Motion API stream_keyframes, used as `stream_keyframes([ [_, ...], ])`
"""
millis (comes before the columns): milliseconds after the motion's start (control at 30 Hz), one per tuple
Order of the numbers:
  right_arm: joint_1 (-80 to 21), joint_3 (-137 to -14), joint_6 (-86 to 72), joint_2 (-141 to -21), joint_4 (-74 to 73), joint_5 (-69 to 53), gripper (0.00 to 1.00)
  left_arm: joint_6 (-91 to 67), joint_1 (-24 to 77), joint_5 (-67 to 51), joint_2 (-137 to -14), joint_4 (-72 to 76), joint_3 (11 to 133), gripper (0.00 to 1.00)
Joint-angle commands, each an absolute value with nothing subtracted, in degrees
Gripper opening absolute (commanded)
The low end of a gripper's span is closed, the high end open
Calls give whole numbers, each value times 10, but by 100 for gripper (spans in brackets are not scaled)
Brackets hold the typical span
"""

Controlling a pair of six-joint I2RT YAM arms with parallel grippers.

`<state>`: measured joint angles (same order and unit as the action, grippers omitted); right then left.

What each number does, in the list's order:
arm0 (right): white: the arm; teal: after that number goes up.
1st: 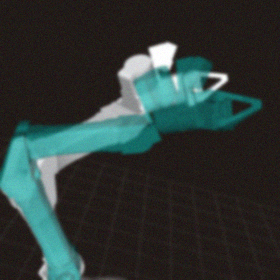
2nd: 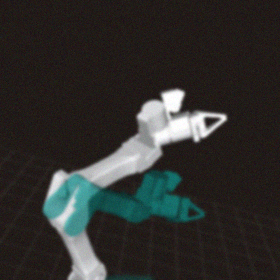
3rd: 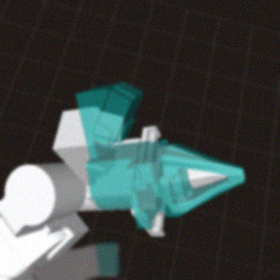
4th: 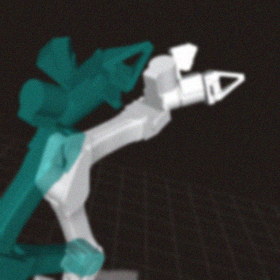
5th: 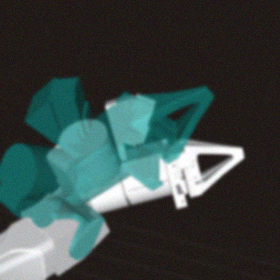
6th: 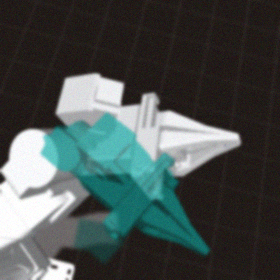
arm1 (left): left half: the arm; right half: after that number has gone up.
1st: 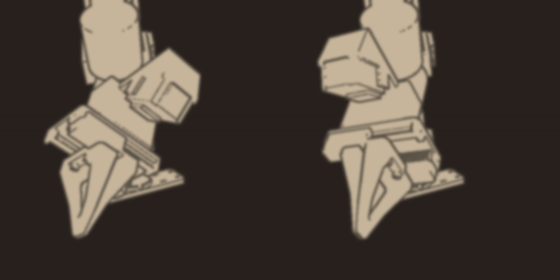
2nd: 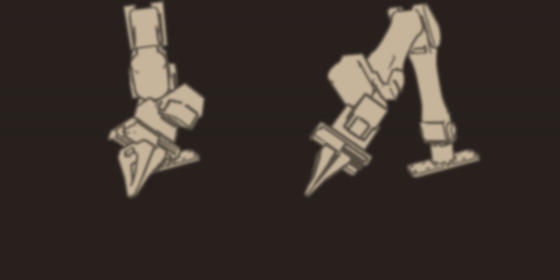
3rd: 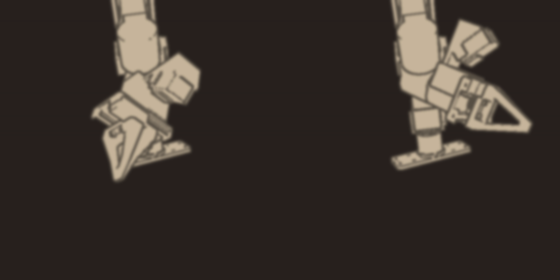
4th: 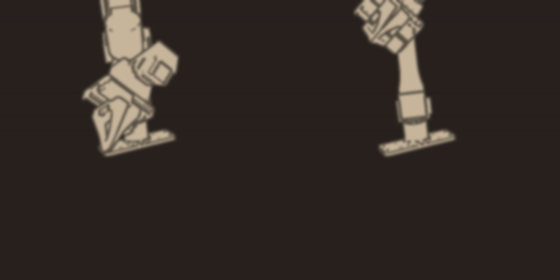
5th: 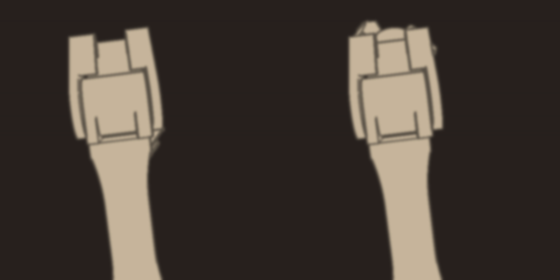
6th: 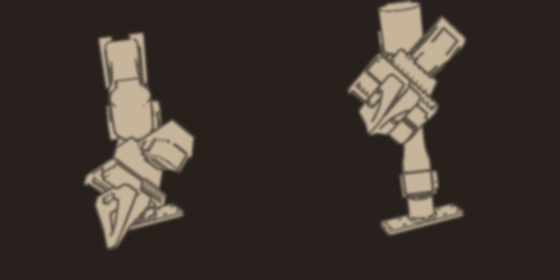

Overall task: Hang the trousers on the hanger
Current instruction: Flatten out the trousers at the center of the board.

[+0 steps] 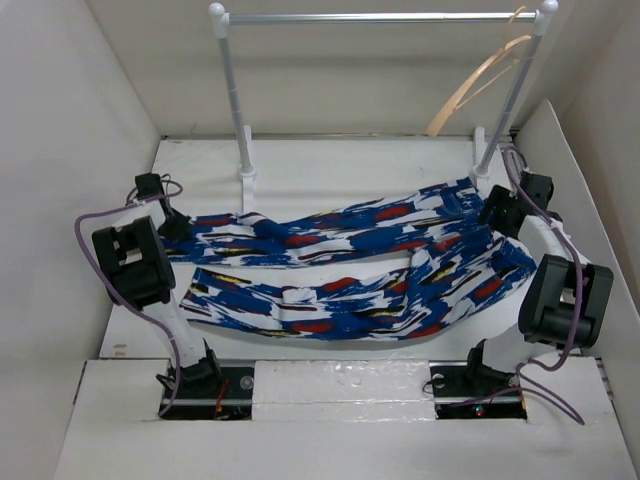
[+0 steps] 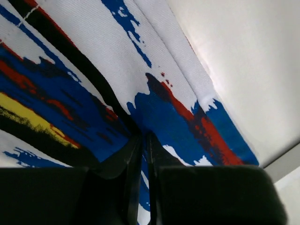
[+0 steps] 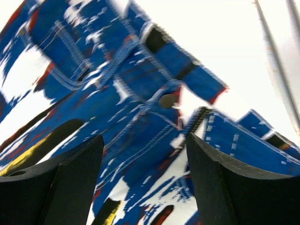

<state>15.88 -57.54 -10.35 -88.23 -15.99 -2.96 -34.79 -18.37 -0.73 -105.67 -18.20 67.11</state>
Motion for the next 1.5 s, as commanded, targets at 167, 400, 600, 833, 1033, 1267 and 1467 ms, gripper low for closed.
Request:
stream_keyframes([
  [167,155,-531,-151,-745,-122,-66,78,-387,-162,-38,-1223,-221,895,2],
  [400,160,-566,-143,-793,-116,-16,88,-365,-162,16,-1243,-298,1007,17],
  [600,192,-671,-129,-973,-101,-82,87,-358,-168,-47,-1109,-244,844,72],
  [833,187,-816,-71,-1090,-185,-100,89,-367,-139,-65,-847,-150,631,75],
  [1033,199,-802,-75,-1107,-173,-140,80,-357,-139,-68,-695,-151,477,75],
  [1267,199,-772,-75,-1085,-174,-129,34,-355,-139,-112,-623,-145,386,75],
  [1467,204,-797,-62,-1094,-188,-130,44,-344,-139,-131,-635,-134,360,75],
])
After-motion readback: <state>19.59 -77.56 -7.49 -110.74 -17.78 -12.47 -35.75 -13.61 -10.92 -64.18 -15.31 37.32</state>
